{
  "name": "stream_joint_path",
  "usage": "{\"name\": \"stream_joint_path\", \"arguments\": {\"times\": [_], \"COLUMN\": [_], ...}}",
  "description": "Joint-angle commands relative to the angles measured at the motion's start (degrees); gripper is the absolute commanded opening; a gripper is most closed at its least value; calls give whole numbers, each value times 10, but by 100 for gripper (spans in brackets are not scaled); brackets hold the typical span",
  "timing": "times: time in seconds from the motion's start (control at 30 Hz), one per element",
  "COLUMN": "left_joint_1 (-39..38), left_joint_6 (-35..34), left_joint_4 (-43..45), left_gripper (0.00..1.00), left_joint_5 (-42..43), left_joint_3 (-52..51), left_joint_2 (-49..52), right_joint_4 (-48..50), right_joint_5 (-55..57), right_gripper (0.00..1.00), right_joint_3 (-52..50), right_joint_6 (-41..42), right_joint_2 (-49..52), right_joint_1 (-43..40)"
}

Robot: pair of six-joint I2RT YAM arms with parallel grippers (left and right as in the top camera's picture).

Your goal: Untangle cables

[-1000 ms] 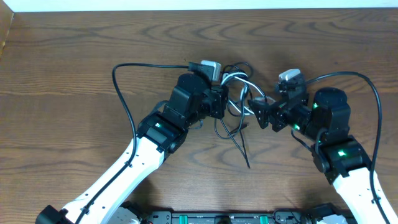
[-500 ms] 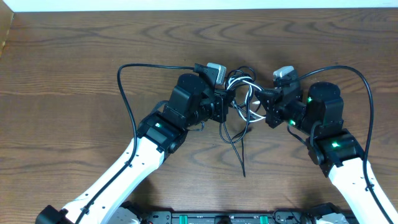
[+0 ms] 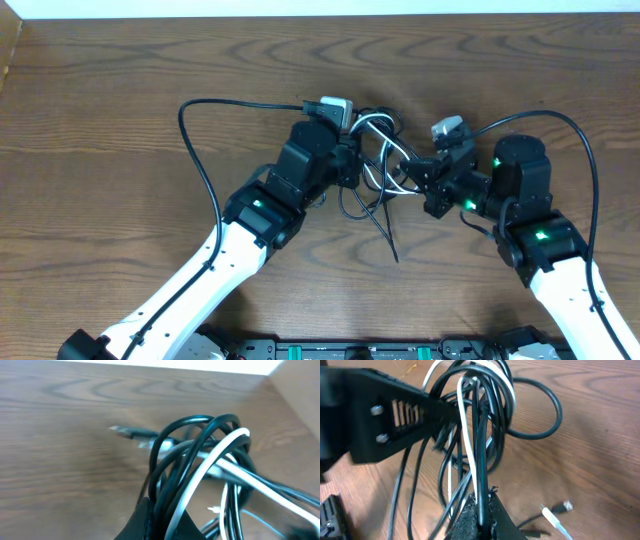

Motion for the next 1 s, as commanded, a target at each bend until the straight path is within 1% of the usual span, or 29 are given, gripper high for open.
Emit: {"name": "stream_joint_path", "arguments": {"times": [0.0,0.1,0.23,0.43,0.47,0.5,0.53,0.57,0.6,0.8,0.83,0.97], "left_joint_1": [11,11,11,11,11,11,11,11,11,11,11,11], "left_joint_6": [6,6,6,6,5,6,6,6,6,14,38,76], "left_joint_4": [4,4,3,-7,-9,-11,-12,-13,-13,-13,-13,-13], "left_gripper": [8,8,8,8,8,8,8,8,8,8,8,8], "left_joint_5": [-182,-214,-214,-209,-208,-203,-192,-179,-167,-113,-76,9], "left_joint_3": [14,14,14,14,14,14,14,14,14,14,14,14], "left_joint_2": [-4,-4,-4,-3,-3,-3,-3,-3,-3,-3,-3,-3], "right_joint_4": [-17,-21,-24,-57,-64,-70,-74,-76,-75,-44,-31,-12], "right_joint_5": [-17,-17,-3,99,116,131,140,147,149,147,144,136], "right_gripper": [1,1,1,1,3,12,37,70,99,99,99,99], "right_joint_3": [5,5,5,5,5,5,5,5,5,5,5,5], "right_joint_6": [3,3,3,3,3,3,3,3,3,3,3,-25], "right_joint_2": [-49,-81,-118,-150,-150,-150,-149,-147,-145,-135,-131,-114], "right_joint_1": [-3,-3,-3,-3,-3,-3,-3,-3,-3,-3,-3,-3]}}
